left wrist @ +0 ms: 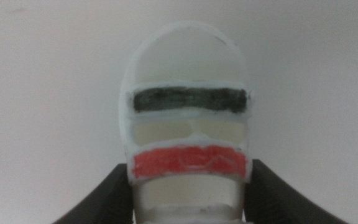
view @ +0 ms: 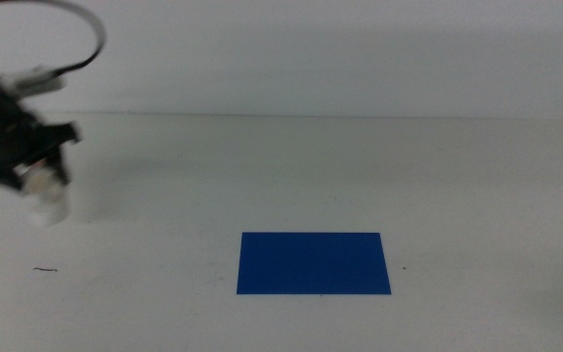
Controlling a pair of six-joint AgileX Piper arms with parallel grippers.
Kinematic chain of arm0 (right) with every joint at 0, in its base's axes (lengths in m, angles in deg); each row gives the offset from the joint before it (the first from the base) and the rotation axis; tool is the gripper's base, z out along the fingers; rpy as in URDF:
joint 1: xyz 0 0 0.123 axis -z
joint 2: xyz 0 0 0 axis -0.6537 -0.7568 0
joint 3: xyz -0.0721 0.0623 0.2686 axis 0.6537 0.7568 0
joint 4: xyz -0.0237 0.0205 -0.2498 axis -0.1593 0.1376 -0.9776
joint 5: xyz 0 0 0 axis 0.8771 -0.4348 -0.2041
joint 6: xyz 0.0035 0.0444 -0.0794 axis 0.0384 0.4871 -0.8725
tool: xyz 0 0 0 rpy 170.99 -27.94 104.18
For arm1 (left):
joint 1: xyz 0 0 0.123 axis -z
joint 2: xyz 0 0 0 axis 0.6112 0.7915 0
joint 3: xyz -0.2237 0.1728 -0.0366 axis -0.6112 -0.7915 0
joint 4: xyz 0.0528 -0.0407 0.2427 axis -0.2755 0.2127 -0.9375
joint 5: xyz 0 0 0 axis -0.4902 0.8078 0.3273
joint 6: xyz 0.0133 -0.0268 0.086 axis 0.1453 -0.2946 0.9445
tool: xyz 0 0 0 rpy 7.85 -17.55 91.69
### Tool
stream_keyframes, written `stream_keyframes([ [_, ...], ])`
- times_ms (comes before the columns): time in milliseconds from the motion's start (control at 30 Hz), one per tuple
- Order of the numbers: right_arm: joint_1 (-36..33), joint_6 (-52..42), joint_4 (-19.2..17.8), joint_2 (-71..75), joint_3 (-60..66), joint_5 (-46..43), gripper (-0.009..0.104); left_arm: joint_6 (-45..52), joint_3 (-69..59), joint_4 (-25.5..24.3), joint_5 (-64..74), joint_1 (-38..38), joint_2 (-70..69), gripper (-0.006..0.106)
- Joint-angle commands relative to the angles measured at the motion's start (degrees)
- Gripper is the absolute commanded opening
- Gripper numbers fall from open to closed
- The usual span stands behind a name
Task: Use one arm to grab the shoe from the table and place it on the mat.
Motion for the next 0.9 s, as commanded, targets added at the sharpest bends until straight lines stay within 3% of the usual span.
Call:
stream_keyframes([
  [0,-0.10,-0.32,-0.34,0.27,0.14,-0.50,0.079,-5.10,3.74,-1.61,5.46,6.33,-1.60,0.002],
  [267,-0.10,-0.32,-0.34,0.27,0.14,-0.50,0.079,-19.09,8.96,-3.13,7.69,31.90,-1.26,0.002],
  [400,-0.10,-0.32,-0.34,0.27,0.14,-0.50,0.079,-23.78,10.15,-3.37,7.27,41.24,0.91,0.002],
  [567,-0.10,-0.32,-0.34,0.27,0.14,-0.50,0.079,-29.07,11.09,-3.49,7.70,48.04,5.06,0.002],
  [867,-0.10,-0.32,-0.34,0.27,0.14,-0.50,0.079,-30.43,12.06,-2.12,7.42,49.33,8.00,0.002],
])
